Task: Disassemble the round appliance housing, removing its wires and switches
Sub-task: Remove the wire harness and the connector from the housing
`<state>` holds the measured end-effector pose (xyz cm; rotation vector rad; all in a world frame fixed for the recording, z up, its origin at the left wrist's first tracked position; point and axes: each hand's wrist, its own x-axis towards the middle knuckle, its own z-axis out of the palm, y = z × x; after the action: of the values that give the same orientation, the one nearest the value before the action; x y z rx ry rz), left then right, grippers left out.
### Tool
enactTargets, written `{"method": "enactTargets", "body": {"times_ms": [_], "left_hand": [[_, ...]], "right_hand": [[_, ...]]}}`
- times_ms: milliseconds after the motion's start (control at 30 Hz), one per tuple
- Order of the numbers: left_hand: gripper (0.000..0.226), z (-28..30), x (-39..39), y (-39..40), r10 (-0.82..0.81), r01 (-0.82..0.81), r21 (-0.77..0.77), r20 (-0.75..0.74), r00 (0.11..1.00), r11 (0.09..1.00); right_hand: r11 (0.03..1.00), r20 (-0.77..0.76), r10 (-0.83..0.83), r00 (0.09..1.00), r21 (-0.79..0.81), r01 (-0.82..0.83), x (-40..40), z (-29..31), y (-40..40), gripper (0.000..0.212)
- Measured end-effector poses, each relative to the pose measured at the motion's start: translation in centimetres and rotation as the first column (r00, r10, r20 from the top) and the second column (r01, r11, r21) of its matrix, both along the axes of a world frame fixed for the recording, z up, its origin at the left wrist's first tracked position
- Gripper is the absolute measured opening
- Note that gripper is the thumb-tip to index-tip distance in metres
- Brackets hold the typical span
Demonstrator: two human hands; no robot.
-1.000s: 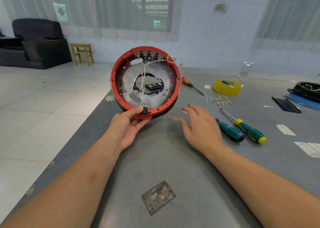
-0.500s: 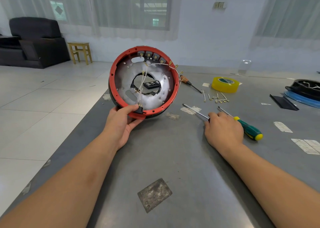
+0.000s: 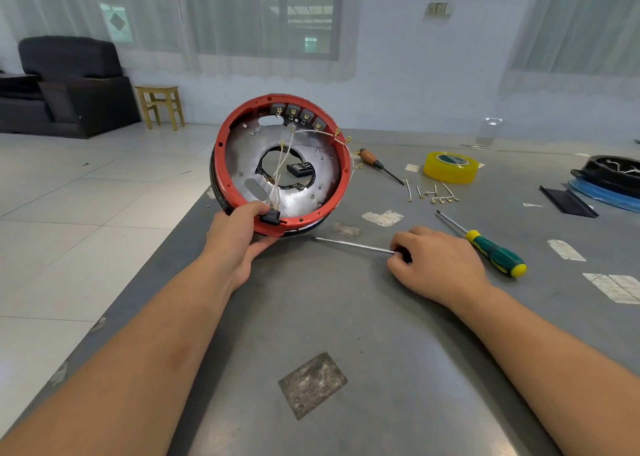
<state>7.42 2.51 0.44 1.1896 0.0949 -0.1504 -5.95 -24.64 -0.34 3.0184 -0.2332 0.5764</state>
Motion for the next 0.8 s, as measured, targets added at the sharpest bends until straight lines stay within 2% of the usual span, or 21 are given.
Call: {"method": "enactTargets", "body": {"times_ms": [133, 300, 533, 800], "left_hand": [[0.048, -0.2, 0.3, 0.4, 0.013, -0.013, 0.129, 0.002, 1.000, 0.992], [0.042, -0.2, 0.3, 0.8, -0.122, 0.123, 0.176, -0.020, 0.992, 0.977], [0.039, -0.4, -0.4, 0.6, -0.246, 0.248, 0.096, -0.040, 0.969, 0.964], [0.046, -0.5, -0.7, 0.3, -0.286, 0.285, -0.038, -0.053, 0.957, 0.958]], "right_hand": [[0.994, -0.006, 0.098, 0.995, 0.039, -0.097, -0.3, 0.1, -0.5, 0.020], [0.978, 0.092, 0.194, 0.977, 0.054, -0.200, -0.4, 0.1, -0.2, 0.017], [0.969, 0.292, 0.240, 0.926, -0.016, -0.246, -0.2, 0.4, 0.3, 0.016], [0.945, 0.242, 0.313, 0.918, -0.179, -0.275, 0.1, 1.6, -0.4, 0.027]]}}
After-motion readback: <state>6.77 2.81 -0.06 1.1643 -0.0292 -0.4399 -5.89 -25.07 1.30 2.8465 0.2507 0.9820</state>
